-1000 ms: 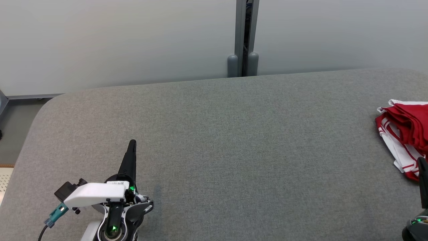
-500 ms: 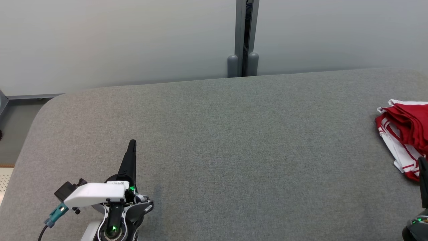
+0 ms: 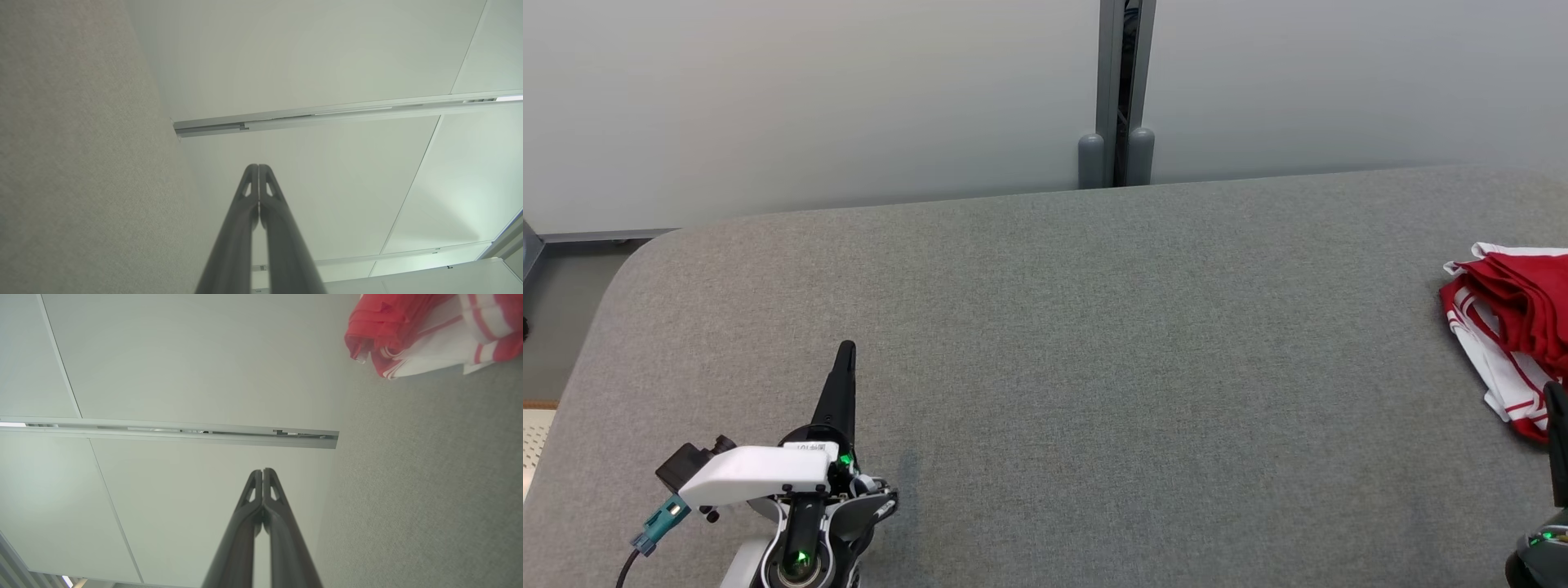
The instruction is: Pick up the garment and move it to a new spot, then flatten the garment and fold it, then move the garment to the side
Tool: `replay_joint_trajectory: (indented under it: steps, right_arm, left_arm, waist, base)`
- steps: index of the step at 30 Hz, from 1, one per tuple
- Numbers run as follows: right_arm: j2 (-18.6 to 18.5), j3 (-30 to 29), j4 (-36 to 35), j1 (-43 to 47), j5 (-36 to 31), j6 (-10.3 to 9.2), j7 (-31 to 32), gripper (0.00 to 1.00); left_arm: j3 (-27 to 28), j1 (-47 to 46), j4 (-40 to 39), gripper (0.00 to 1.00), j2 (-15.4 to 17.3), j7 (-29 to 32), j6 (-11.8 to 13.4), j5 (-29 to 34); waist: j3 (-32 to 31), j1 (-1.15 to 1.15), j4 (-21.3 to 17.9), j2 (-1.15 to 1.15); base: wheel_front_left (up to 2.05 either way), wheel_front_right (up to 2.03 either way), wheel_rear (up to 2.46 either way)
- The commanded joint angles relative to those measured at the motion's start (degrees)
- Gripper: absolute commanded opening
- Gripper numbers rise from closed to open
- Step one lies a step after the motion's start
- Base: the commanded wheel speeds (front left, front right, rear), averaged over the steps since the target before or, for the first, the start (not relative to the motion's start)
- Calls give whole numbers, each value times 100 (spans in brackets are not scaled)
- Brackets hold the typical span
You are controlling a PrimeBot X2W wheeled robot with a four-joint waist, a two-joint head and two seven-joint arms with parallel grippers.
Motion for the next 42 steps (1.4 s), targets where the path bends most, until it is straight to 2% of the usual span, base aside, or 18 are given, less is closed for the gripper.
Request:
replay_joint_trajectory:
  steps: [1,42]
  right_arm:
    - [-9,-12,-2,-39,-33,0,36,0]
    - [17,-46,-1,-55,-60,0,59,0]
  left_arm:
    - [8,-39,0,0,22,-9,-18,0]
    - [7,-39,-1,0,22,-10,-19,0]
  waist:
    - [0,0,0,0]
    - [0,0,0,0]
  base:
    - [0,0,0]
    - [0,0,0]
